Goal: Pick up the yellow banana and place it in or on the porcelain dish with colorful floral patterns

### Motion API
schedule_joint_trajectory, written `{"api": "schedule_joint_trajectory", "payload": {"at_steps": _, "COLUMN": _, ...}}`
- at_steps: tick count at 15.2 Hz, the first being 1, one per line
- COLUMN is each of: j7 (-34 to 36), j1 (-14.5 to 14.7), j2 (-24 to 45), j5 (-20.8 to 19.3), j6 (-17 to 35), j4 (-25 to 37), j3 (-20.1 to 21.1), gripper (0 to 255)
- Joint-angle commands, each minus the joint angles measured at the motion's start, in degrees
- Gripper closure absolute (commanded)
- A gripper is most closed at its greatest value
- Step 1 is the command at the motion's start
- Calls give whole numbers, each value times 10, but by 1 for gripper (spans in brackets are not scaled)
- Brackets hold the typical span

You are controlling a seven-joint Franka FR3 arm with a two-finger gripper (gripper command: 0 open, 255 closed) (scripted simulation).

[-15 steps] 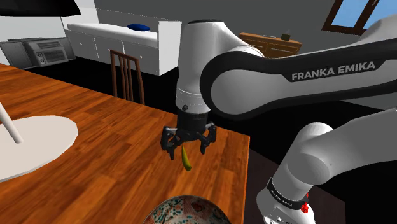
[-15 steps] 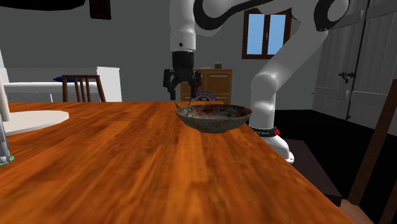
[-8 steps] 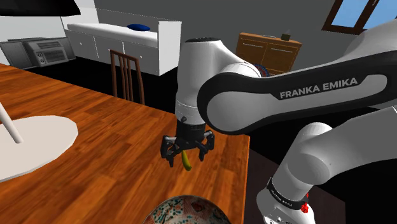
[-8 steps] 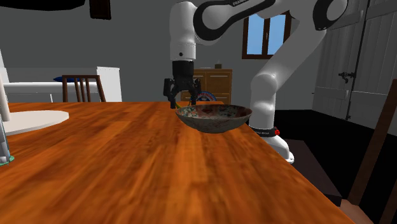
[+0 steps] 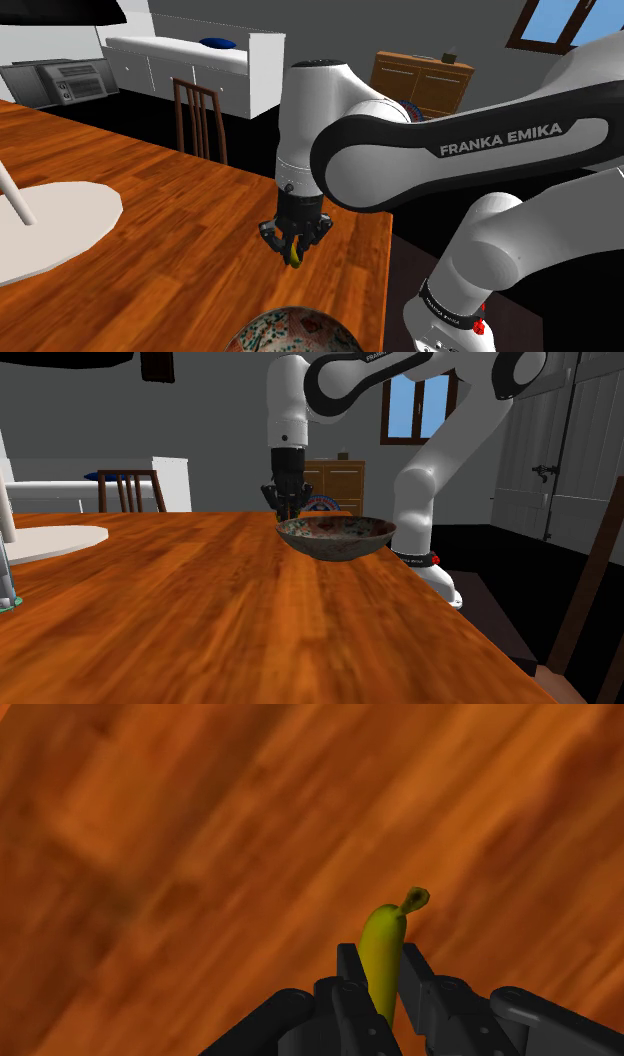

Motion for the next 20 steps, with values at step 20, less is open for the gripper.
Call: {"api": "schedule_joint_trajectory", "payload": {"at_steps": 20, "j7": 7, "j1": -3, "j2": -27, "j5": -28, "j6": -106, "j4": 77, "j3": -44, "gripper": 255}}
